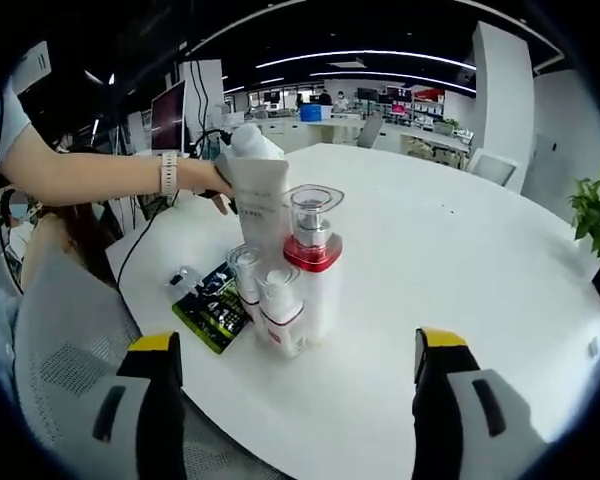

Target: Arrange the skincare products in the storage area until every visible bottle or jar stands upright without overlapping.

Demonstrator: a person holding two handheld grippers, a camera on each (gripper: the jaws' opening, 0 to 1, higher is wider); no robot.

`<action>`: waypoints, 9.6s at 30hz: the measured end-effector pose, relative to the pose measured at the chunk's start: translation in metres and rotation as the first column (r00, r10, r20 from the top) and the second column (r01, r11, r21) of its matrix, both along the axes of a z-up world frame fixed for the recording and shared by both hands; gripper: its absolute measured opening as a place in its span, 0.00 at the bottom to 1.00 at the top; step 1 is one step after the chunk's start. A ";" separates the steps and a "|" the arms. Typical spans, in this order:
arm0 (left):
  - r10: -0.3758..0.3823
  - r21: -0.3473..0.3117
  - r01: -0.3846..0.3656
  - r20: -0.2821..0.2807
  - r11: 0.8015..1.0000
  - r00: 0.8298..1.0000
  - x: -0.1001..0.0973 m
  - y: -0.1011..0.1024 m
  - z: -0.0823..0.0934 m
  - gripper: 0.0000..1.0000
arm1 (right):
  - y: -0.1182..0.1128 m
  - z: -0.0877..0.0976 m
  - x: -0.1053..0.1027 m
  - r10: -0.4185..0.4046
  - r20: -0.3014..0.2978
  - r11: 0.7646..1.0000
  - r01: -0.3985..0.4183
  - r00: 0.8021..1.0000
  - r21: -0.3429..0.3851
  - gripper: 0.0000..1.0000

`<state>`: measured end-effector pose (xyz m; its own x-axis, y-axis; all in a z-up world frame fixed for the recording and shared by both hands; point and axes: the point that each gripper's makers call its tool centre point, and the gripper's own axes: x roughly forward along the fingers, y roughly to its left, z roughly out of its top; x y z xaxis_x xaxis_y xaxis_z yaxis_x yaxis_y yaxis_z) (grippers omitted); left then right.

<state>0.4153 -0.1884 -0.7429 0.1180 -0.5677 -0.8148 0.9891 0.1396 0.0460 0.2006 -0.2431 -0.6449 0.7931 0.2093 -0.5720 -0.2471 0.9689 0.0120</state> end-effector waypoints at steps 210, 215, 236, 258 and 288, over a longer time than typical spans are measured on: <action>-0.418 0.397 0.416 -0.086 0.818 0.904 -0.052 0.124 -0.008 0.41 | 0.035 0.015 -0.015 0.097 0.043 0.995 -0.096 0.994 -0.032 1.00; -0.430 0.397 0.434 -0.106 0.809 0.897 -0.055 0.125 -0.007 0.41 | 0.036 0.015 -0.014 0.105 0.041 0.994 -0.104 0.994 -0.035 1.00; -0.348 0.221 0.340 0.000 0.914 0.937 -0.067 0.112 0.034 0.52 | 0.041 0.022 -0.012 0.112 0.065 0.993 -0.109 0.992 -0.042 1.00; -0.126 -0.058 0.133 0.106 0.989 0.986 -0.090 0.121 0.083 0.68 | 0.043 0.031 -0.010 0.118 0.089 0.992 -0.113 0.989 -0.064 1.00; 0.108 -0.362 -0.068 0.092 0.930 0.990 -0.124 0.127 0.134 0.86 | 0.042 0.036 -0.005 0.136 0.096 0.988 -0.129 0.986 -0.081 1.00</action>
